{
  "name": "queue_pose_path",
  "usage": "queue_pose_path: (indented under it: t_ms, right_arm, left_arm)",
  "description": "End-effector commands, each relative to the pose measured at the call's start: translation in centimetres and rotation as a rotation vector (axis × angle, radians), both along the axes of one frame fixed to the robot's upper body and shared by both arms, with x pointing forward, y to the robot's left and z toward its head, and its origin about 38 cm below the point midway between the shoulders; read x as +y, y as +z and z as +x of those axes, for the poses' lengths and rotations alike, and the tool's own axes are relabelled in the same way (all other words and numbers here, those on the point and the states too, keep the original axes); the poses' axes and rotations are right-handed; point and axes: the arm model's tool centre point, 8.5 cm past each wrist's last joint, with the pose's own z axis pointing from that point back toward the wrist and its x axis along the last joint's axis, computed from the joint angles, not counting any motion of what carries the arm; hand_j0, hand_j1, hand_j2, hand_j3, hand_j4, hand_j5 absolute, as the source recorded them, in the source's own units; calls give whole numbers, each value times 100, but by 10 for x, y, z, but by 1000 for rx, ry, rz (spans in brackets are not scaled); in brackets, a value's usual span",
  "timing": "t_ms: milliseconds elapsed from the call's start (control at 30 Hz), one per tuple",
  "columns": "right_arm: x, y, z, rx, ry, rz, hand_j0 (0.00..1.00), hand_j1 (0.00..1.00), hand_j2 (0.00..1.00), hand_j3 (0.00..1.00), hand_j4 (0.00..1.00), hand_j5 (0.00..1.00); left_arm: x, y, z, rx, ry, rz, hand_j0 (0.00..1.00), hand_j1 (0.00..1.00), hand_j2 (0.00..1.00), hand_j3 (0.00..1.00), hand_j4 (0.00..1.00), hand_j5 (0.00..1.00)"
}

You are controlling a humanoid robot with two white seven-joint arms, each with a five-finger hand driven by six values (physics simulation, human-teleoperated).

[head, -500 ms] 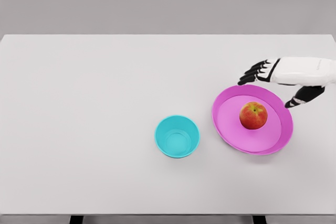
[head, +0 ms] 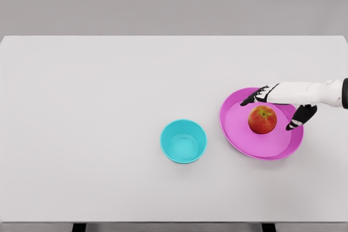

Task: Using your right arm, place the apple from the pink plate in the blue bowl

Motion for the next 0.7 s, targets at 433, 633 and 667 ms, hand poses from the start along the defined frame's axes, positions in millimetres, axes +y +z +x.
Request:
queue_pose_path:
  t_ms: [433, 633, 667]
  right_arm:
    - [8, -22, 8, 43, -5, -31, 100, 100, 100, 100, 100, 100]
    - [15, -26, 11, 49, 9, -30, 100, 100, 100, 100, 100, 100]
    - [13, -28, 10, 53, 8, -31, 99, 99, 99, 99, 99, 99]
  left_arm:
    - [0, 0, 0, 0, 0, 0, 100, 100, 100, 100, 100, 100]
    - [0, 0, 0, 0, 0, 0, 100, 100, 100, 100, 100, 100]
    - [0, 0, 0, 0, 0, 0, 100, 100, 100, 100, 100, 100]
